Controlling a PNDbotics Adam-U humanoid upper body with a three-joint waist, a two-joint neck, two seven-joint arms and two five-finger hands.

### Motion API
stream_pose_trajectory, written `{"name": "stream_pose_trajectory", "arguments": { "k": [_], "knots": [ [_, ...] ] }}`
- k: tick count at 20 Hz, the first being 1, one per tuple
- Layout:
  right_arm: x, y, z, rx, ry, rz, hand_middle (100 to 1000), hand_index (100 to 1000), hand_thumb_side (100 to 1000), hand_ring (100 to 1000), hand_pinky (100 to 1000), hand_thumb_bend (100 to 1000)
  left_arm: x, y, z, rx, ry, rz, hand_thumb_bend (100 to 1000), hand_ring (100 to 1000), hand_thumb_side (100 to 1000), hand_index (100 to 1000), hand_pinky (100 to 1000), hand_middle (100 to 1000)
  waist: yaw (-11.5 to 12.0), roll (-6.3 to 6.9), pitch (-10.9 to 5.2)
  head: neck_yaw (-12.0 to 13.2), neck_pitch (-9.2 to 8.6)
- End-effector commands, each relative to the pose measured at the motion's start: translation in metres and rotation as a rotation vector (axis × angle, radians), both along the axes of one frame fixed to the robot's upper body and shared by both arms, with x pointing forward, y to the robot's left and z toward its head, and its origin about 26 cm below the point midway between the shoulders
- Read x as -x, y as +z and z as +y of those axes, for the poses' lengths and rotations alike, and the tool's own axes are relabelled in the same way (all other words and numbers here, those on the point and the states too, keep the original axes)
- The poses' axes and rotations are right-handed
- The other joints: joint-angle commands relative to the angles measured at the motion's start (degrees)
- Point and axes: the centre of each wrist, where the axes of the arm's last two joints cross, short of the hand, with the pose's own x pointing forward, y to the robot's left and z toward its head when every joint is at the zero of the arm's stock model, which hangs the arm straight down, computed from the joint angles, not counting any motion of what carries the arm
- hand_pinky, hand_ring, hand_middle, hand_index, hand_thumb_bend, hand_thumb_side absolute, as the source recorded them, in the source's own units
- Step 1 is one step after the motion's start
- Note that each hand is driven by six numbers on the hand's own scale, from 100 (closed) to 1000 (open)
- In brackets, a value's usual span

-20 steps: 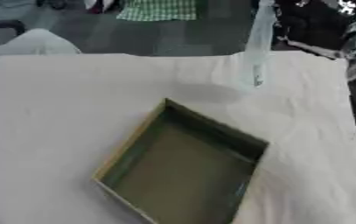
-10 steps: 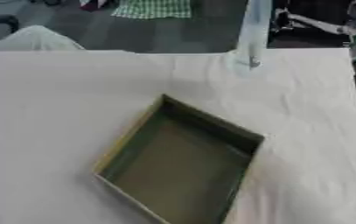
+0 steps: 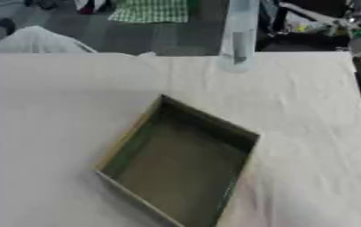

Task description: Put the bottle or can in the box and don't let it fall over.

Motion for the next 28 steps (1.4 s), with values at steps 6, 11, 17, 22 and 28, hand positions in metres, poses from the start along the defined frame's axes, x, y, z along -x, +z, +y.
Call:
{"name": "stream_pose_trajectory", "arguments": {
  "k": [6,11,17,22,28],
  "knots": [
    [0.016,-0.010,0.019,0.031,0.026,-0.008,361,1000,1000,100,100,560,0.004,0.006,0.011,-0.030,0.024,-0.009,755,1000,637,745,1000,985,-0.93,-0.72,-2.86,-0.23,1.47],
    [0.020,-0.029,0.030,0.083,0.047,0.032,366,1000,1000,100,100,545,0.006,0.003,0.015,-0.040,0.044,0.005,755,1000,637,744,1000,985,-1.72,-1.14,-3.70,0.66,2.35],
    [0.023,-0.044,0.046,0.129,0.092,0.053,364,1000,1000,100,100,541,0.007,0.002,0.017,-0.043,0.055,0.007,755,1000,636,743,1000,986,-2.36,-1.18,-3.86,1.00,2.43],
    [0.024,-0.052,0.054,0.126,0.120,0.075,357,1000,1000,100,100,559,0.008,0.002,0.017,-0.044,0.058,0.008,755,1000,636,743,1000,986,-2.52,-1.08,-3.75,1.05,2.49],
    [0.025,-0.061,0.064,0.134,0.157,0.107,350,1000,1000,100,100,573,0.007,0.002,0.016,-0.042,0.057,0.007,755,1000,637,743,1000,988,-2.60,-1.03,-3.41,0.98,2.57]
  ]
}}
